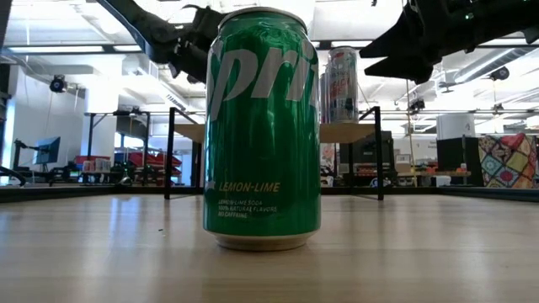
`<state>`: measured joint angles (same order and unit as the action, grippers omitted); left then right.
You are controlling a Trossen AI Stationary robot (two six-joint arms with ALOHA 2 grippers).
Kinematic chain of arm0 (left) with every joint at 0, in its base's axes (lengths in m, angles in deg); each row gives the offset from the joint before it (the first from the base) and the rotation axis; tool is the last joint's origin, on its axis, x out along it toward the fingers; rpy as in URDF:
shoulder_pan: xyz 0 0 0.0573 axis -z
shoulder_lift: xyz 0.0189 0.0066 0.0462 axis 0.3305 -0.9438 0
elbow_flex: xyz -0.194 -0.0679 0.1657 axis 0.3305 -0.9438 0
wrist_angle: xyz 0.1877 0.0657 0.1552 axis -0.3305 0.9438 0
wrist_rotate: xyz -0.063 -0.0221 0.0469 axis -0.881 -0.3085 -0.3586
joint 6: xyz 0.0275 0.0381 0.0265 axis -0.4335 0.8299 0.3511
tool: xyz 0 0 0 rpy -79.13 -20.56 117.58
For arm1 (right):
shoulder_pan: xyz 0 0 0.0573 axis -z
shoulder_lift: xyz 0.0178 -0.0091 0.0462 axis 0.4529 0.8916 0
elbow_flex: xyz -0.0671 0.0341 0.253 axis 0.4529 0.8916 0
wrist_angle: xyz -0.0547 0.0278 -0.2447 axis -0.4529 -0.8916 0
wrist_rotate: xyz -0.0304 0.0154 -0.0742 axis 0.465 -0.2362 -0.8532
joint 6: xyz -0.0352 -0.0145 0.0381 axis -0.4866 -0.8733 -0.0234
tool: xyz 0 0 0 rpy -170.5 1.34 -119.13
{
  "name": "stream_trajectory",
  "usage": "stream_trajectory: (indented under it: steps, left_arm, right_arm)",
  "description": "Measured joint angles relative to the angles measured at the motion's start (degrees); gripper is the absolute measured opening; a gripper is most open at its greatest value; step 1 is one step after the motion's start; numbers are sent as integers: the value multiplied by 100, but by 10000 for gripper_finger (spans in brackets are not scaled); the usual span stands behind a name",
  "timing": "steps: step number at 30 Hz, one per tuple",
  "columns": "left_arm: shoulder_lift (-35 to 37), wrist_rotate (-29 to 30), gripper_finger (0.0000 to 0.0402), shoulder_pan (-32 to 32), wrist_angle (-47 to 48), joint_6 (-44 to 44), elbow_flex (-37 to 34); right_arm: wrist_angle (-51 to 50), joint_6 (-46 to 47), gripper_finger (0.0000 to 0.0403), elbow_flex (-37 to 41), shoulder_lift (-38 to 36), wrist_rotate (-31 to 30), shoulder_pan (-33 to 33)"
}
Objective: Place canned beverage on shelf
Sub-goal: Put the blue soda can on the shelf aligned with the other blue soda cans, then put the bottom right green soda can on the shelf
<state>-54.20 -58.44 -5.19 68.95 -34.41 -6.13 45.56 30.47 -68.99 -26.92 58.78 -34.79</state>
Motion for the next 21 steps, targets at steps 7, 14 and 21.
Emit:
stream_trajectory:
  steps: [7,14,21]
  left_arm:
    - [-153,-191,280,0,-269,-96,34]
    - [-162,-253,280,0,-233,-104,33]
    - [255,-247,280,0,259,7,-41]
  right_arm:
    - [-5,-20,306,9,0,0,0]
    - [-90,52,306,11,0,0,0]
    - [-388,166,306,13,-43,0,0]
